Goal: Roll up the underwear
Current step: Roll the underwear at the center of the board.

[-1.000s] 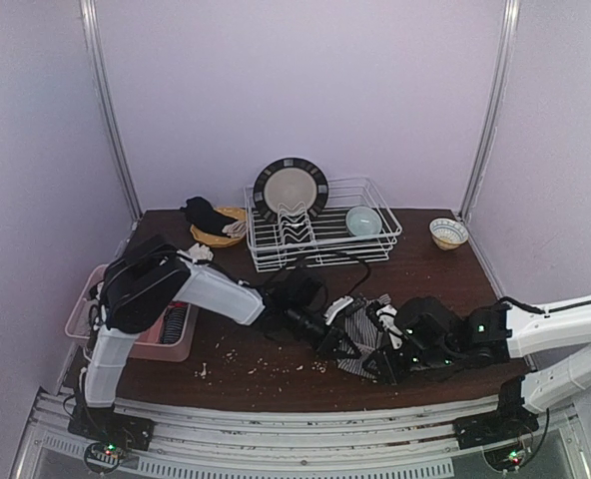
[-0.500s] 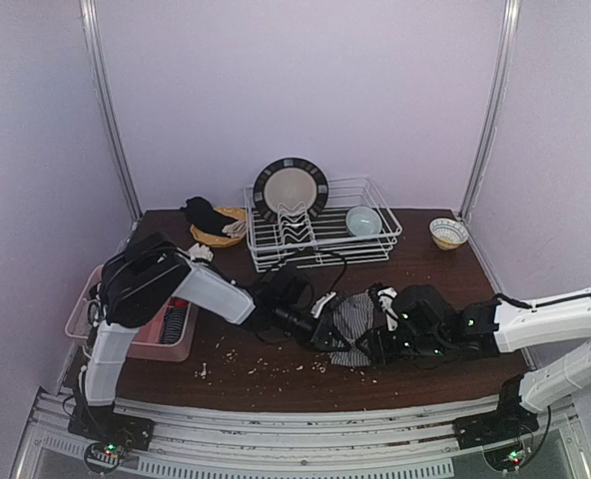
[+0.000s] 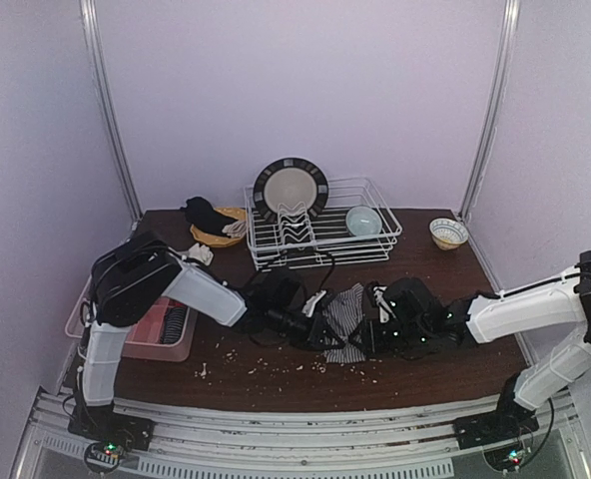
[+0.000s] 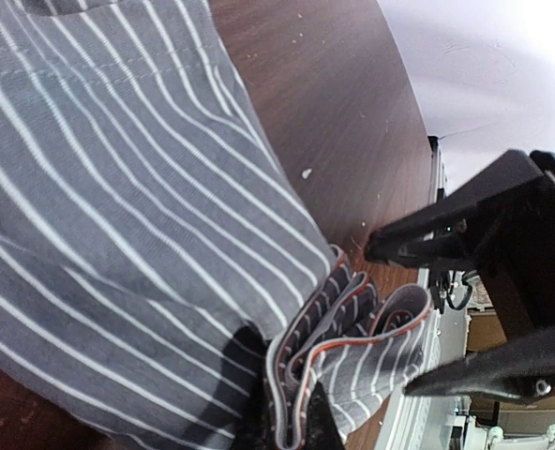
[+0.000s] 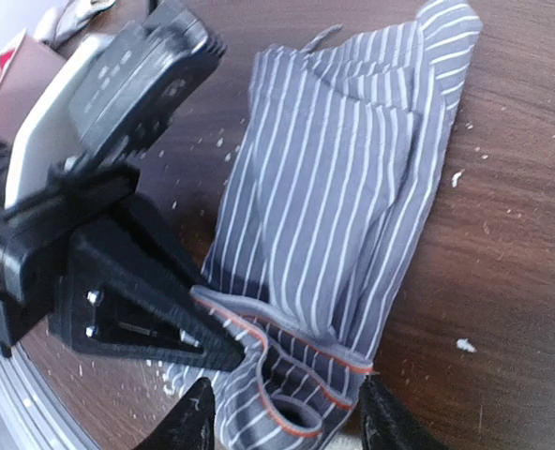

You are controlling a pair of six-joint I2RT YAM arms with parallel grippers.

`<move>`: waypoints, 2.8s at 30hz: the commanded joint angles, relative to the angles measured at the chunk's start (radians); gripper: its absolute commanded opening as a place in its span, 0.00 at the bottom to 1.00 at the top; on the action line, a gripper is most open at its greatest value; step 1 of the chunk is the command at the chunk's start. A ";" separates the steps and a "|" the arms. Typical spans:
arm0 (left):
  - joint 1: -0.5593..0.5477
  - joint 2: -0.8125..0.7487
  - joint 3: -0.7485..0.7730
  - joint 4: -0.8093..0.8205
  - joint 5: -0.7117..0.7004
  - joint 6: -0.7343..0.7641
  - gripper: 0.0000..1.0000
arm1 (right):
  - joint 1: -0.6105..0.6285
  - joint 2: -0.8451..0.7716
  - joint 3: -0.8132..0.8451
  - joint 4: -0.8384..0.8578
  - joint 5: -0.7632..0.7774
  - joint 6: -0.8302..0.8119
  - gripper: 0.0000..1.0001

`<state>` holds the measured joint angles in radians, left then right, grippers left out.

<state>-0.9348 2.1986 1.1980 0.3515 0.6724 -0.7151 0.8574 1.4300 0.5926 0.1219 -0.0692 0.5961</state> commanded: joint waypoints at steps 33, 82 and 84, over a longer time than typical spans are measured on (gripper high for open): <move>-0.139 -0.150 -0.172 -0.137 -0.152 0.028 0.00 | 0.012 0.089 -0.072 -0.102 0.082 0.162 0.11; -0.045 -0.065 -0.050 -0.493 0.028 0.113 0.00 | 0.441 0.234 0.270 -0.473 0.316 -0.460 0.50; -0.045 -0.070 -0.055 -0.490 0.032 0.114 0.00 | 0.442 0.258 0.273 -0.480 0.317 -0.444 0.45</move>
<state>-0.9920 2.0872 1.1694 -0.0246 0.7490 -0.6193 1.2934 1.6367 0.8509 -0.2687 0.2123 0.1078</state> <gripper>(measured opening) 0.027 0.486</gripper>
